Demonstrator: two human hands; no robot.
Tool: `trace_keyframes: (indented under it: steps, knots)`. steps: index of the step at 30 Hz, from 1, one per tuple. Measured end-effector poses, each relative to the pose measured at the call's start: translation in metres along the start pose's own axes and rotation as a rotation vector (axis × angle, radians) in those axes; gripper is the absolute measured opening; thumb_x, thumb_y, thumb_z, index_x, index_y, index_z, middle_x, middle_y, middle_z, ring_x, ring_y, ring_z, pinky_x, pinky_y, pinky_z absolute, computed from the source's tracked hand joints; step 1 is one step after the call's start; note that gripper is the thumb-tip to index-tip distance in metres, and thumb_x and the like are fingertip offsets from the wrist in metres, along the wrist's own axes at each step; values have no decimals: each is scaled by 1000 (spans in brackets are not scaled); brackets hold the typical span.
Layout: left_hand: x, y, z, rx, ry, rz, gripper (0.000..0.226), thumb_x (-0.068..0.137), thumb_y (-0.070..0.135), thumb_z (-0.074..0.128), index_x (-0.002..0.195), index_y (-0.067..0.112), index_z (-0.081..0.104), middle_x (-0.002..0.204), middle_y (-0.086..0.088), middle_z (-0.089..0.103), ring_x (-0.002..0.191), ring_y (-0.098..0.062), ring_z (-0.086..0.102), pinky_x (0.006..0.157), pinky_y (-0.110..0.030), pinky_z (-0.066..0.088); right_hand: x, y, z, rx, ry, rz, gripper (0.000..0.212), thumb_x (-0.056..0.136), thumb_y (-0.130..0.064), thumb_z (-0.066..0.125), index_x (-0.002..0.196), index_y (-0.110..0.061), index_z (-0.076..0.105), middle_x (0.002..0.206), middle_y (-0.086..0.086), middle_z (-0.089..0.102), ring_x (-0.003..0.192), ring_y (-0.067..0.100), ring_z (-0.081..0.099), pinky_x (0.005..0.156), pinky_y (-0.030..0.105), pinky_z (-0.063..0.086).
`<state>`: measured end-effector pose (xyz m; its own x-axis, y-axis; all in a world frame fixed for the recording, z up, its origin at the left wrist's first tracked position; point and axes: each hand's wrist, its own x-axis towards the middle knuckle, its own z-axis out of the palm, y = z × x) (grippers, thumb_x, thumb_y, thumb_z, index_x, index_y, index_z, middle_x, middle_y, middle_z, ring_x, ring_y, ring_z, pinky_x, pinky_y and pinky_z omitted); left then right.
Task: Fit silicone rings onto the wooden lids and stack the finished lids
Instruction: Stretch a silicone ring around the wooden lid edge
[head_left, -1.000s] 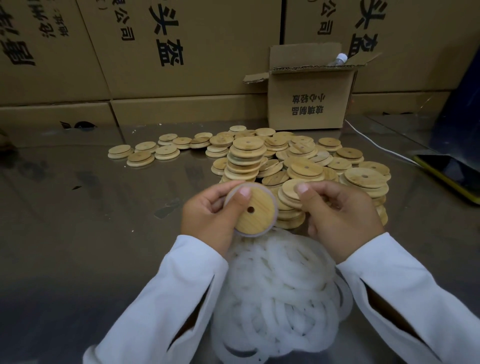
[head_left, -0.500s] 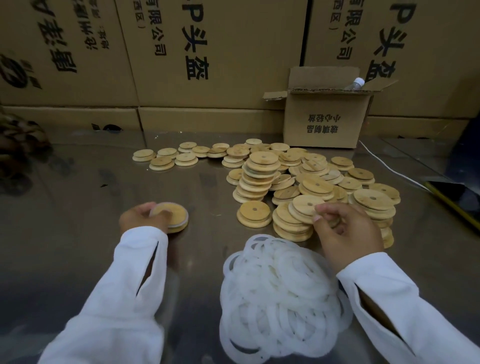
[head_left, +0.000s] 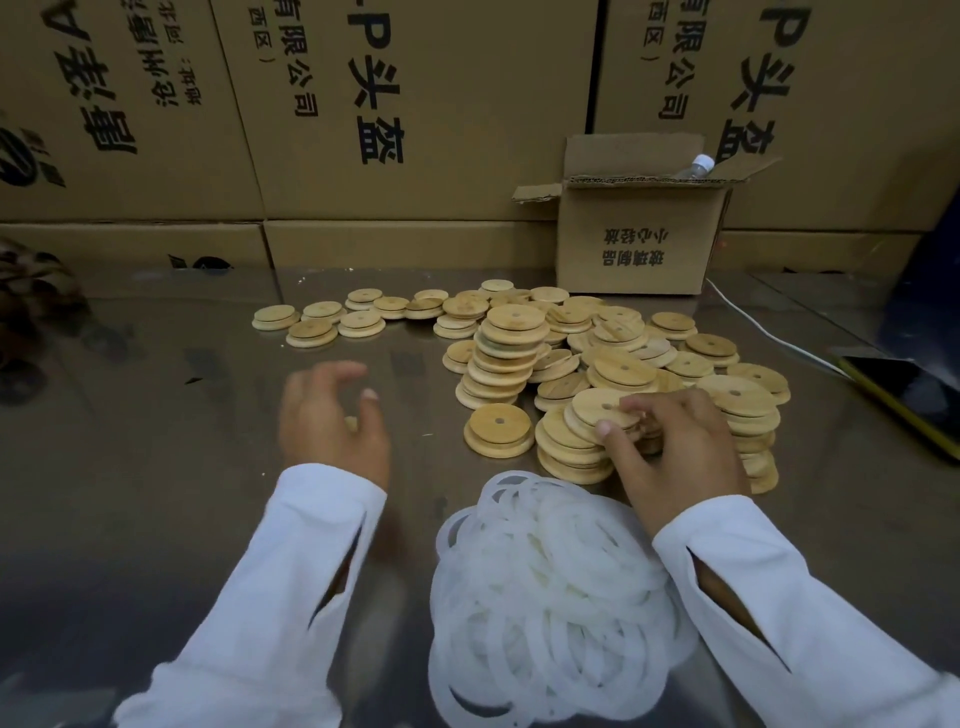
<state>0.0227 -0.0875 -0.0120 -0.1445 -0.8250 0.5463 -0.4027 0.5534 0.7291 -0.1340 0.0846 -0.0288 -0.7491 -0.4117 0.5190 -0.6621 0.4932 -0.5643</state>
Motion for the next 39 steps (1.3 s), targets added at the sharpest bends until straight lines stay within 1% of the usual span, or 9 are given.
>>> trace_keyframes:
  steps: [4, 7, 15, 21, 25, 29, 33, 36, 39]
  knots:
    - [-28, 25, 9, -198, -291, 356, 16, 86, 7, 54, 96, 15, 63, 87, 4, 61, 81, -6, 54, 73, -17, 42, 1, 0, 1, 24, -80, -13, 34, 77, -39, 66, 105, -22, 59, 104, -4, 49, 109, 18, 44, 74, 25, 32]
    - [-40, 25, 14, -234, -448, 481, 19, 81, 9, 51, 93, 8, 66, 81, 1, 61, 76, -8, 53, 68, -14, 41, 1, -1, 0, 37, -96, 4, 33, 75, -40, 68, 101, -24, 55, 98, -9, 50, 104, 18, 49, 71, 25, 34]
    - [-39, 25, 17, -351, -464, 317, 22, 85, 2, 56, 88, 22, 63, 77, 6, 62, 77, -6, 55, 64, -8, 43, 1, -6, -5, -9, -78, 36, 57, 68, -49, 72, 114, -25, 49, 109, -6, 59, 100, 18, 56, 72, 29, 44]
    - [-31, 16, 21, -251, -424, 167, 13, 87, 11, 56, 93, 22, 61, 75, 13, 57, 71, 8, 52, 59, -5, 39, 4, -6, -15, -21, -6, -66, 57, 61, -49, 76, 109, -24, 57, 85, -12, 57, 85, 13, 57, 68, 25, 41]
    - [-32, 16, 21, -254, -442, 174, 13, 87, 13, 56, 92, 25, 60, 75, 13, 58, 73, 8, 52, 59, -6, 40, 6, -2, -13, 89, 26, -34, 38, 70, -38, 73, 102, -25, 58, 70, -13, 62, 74, 14, 61, 67, 27, 46]
    - [-34, 18, 21, -264, -447, 189, 16, 87, 12, 56, 90, 28, 58, 75, 13, 58, 74, 6, 52, 60, -7, 40, 6, 2, -9, 37, -19, -50, 41, 73, -44, 66, 110, -28, 55, 100, -7, 59, 92, 13, 54, 73, 28, 43]
    - [-34, 20, 21, -275, -457, 192, 15, 87, 12, 56, 91, 26, 59, 76, 12, 58, 77, 3, 52, 62, -9, 41, 6, -4, -5, -36, -180, -286, 47, 87, -38, 51, 132, -27, 43, 142, -7, 37, 131, 15, 30, 100, 28, 28]
    - [-34, 21, 21, -280, -460, 202, 15, 87, 11, 56, 91, 26, 58, 77, 12, 58, 78, 3, 52, 62, -8, 41, 8, -8, 0, -43, -278, -328, 47, 90, -36, 47, 136, -28, 39, 147, -8, 30, 136, 11, 23, 110, 30, 22]
    - [-34, 20, 20, -302, -458, 218, 17, 86, 9, 56, 91, 26, 58, 76, 11, 58, 77, 2, 53, 63, -10, 42, 17, -14, 3, -13, -254, -305, 47, 88, -37, 50, 133, -26, 41, 139, -6, 42, 130, 12, 31, 106, 31, 26]
